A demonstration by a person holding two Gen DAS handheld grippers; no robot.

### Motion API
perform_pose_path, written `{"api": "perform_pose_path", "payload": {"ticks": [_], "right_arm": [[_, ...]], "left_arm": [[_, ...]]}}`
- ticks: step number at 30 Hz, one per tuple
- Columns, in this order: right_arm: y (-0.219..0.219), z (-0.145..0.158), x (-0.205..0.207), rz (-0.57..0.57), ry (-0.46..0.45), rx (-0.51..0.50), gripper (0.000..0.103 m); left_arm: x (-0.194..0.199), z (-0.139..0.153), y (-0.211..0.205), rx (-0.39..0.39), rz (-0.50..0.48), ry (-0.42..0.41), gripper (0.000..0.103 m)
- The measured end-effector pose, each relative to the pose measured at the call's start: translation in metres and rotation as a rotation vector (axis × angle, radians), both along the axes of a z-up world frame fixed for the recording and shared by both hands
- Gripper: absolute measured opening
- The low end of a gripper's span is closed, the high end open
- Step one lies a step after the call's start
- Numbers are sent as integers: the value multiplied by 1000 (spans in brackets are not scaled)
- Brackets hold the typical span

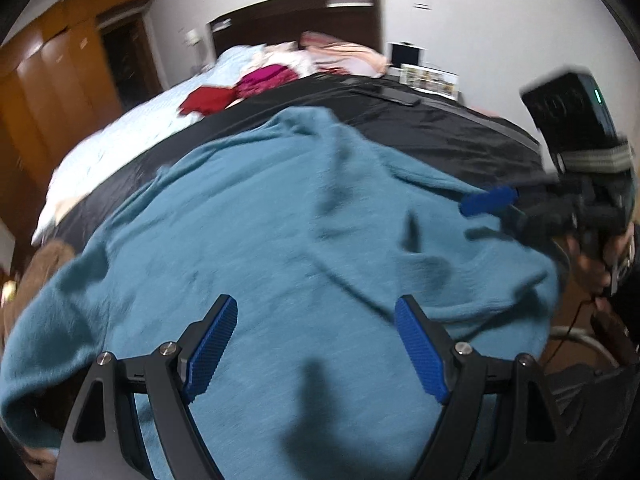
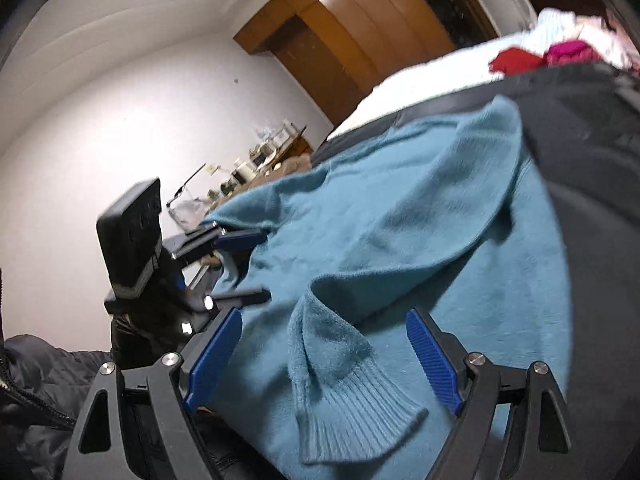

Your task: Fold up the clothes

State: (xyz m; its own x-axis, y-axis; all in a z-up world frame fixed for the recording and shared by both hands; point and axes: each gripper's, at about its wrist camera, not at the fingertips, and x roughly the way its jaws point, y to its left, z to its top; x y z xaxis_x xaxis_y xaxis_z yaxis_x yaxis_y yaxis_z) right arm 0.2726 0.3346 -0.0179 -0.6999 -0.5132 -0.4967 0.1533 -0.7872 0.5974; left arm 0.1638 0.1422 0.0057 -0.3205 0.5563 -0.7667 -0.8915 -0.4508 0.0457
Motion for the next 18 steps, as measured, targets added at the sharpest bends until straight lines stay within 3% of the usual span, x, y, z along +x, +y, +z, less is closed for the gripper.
{"api": "perform_pose_path", "payload": {"ticks": [6,13,18], "right_arm": [[-27,-22,-23,105,-107,-1,86],[-66,-6,-38,288,-49,-126,87],[-99,-5,-57,351,-73,-154,87]], "left_arm": [[-36,-6,-28,31,123,-77,84],[-57,-13,-45,67,178,-114,84],[-62,-16,-58,83,198,-137,84]]}}
